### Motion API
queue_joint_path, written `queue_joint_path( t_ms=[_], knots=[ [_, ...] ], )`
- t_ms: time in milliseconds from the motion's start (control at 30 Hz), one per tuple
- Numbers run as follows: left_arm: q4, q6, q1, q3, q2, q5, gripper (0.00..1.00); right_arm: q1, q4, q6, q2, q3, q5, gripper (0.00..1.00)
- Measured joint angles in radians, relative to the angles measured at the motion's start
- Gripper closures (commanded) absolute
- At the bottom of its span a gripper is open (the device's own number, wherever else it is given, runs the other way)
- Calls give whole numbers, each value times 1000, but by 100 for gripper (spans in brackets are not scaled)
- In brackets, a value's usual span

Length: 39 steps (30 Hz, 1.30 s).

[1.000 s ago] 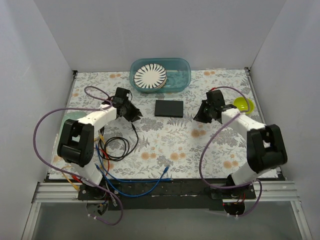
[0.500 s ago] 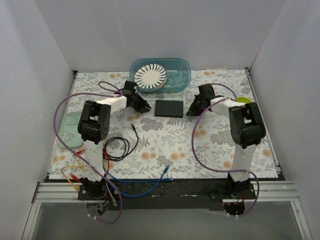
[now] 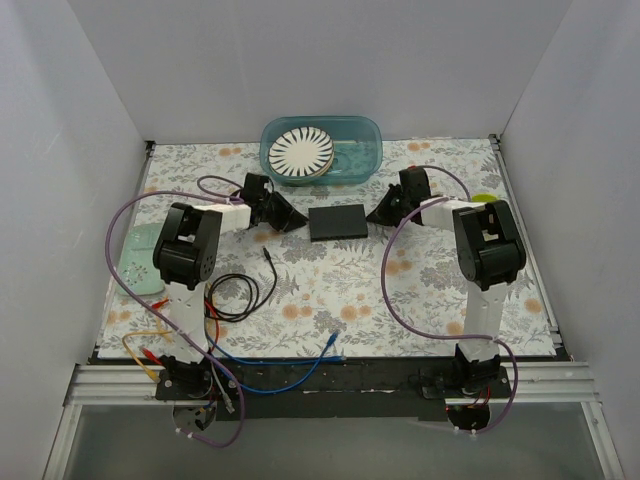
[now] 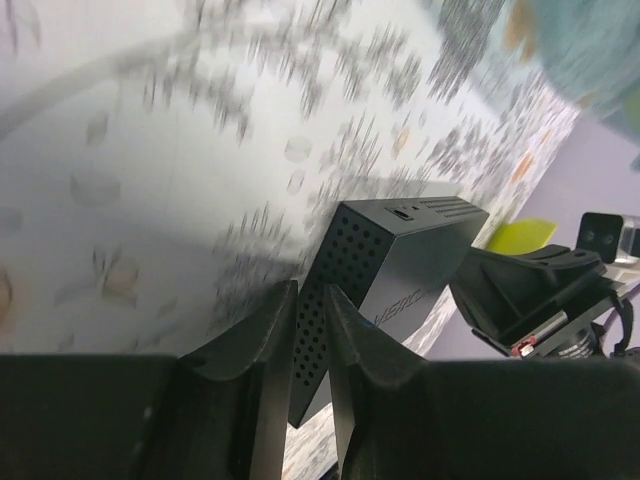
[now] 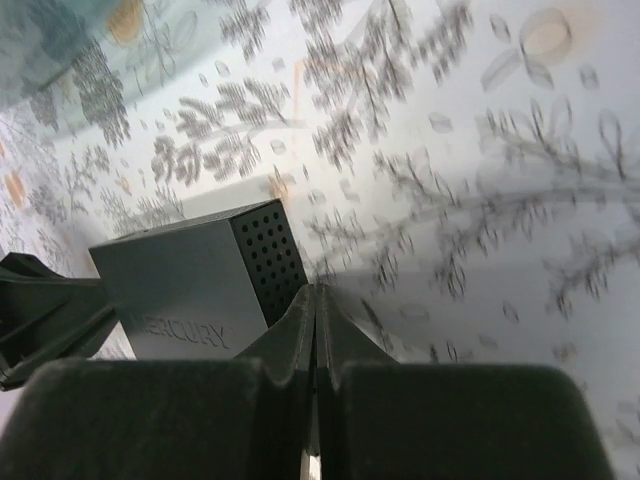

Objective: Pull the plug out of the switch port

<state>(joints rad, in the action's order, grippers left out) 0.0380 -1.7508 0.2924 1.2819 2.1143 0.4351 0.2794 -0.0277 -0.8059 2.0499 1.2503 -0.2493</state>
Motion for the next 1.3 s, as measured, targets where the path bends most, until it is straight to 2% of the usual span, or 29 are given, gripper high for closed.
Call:
queue_joint_path(
  t_ms=[267, 600, 967, 1200, 1300],
  knots=[
    [-9, 15, 67, -226, -168, -1, 81, 37, -87, -2, -164, -238, 52, 99],
    [142, 53, 126, -485, -427, -16, 80, 172, -82, -16, -381, -484, 99, 99],
    [222, 99, 126, -417, -393, -22, 79, 216, 1, -16, -460, -529, 153, 99],
    [185, 91, 125, -365, -339, -24, 79, 225, 25, -15, -529, -589, 163, 99],
    [148, 74, 123, -350, -323, -45, 77, 232, 50, -9, -539, -589, 158, 89]
  ],
)
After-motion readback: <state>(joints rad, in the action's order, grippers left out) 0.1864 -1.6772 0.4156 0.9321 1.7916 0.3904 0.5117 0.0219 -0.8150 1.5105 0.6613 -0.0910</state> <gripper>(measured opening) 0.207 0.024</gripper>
